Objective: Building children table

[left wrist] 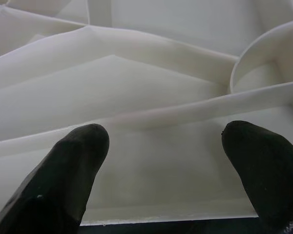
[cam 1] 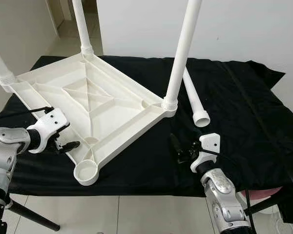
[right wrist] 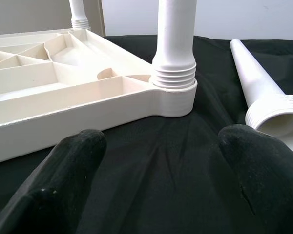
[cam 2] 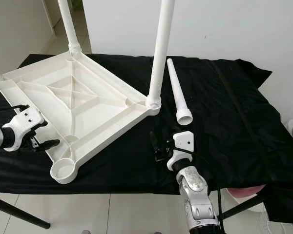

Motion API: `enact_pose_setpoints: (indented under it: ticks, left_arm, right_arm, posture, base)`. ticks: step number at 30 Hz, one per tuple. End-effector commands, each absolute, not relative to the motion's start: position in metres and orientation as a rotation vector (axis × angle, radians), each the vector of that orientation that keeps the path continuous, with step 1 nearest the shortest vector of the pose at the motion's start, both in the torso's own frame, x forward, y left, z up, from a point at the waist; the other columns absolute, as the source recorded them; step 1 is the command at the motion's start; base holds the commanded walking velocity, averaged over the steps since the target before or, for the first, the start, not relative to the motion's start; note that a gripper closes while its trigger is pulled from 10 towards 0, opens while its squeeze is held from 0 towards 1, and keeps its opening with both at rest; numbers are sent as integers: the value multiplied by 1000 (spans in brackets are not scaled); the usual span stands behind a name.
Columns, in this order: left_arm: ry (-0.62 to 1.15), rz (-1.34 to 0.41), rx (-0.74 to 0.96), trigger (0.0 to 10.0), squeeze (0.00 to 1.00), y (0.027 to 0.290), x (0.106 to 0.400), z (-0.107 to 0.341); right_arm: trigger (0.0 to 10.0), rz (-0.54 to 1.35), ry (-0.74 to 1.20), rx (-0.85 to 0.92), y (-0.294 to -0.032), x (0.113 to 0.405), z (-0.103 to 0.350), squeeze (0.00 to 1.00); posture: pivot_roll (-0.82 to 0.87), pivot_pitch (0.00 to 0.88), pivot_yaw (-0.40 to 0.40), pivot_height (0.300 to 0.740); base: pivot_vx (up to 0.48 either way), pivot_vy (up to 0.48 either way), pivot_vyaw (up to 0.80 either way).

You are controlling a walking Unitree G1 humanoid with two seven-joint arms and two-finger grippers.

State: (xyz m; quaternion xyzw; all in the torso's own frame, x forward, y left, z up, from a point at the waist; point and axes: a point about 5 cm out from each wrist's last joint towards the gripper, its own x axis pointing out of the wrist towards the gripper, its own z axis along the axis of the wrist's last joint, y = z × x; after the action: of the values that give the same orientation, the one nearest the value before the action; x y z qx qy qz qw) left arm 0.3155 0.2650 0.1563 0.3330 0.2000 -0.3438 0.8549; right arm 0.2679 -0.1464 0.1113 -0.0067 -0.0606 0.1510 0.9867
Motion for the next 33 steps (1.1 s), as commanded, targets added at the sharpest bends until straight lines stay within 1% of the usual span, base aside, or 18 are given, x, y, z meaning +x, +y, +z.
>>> enact_pose_setpoints:
  ticks: [1,3,6,7,9,14,17,21,31,33]
  left_arm:
    - [451,-759,727,10000,0,262,312,149]
    - [418,-812,712,10000,0,245,310,146]
    - [411,-824,707,10000,0,242,310,145]
    - [397,-846,698,10000,0,235,309,144]
    - [397,-846,698,10000,0,235,309,144]
    - [310,-950,647,10000,0,192,306,138]
    - [301,-960,642,10000,0,187,306,138]
    - [256,-1014,613,10000,0,160,307,138]
    - [228,-1066,605,10000,0,138,311,139]
    - [235,-1125,617,10000,0,131,312,137]
  right_arm:
    - [10000,296,-118,-15,-148,266,109,0]
    - [10000,297,-118,-18,-149,267,109,0]
    - [10000,296,-118,-18,-149,267,110,0]
    - [10000,296,-118,-18,-149,267,110,0]
    - [10000,296,-118,-18,-149,267,110,0]
    - [10000,298,-120,-20,-149,269,110,0]
    - [10000,299,-120,-20,-149,269,110,0]
    - [10000,303,-122,-21,-148,270,111,0]
    - [10000,300,-122,-20,-147,269,111,0]
    - [10000,299,-123,-18,-146,269,111,0]
  posture:
    - [-30,2,-11,740]
    - [-32,4,-11,740]
    - [-32,4,-11,740]
    - [-31,4,-12,740]
    - [-31,4,-12,740]
    - [-29,0,-17,740]
    - [-29,0,-17,740]
    - [-34,0,-14,740]
    - [-37,0,-5,740]
    - [-37,0,1,740]
  base:
    - [0,0,0]
    - [0,0,0]
    - [0,0,0]
    - [0,0,0]
    - [0,0,0]
    - [0,0,0]
    - [0,0,0]
    - [0,0,0]
    - [0,0,0]
    - [0,0,0]
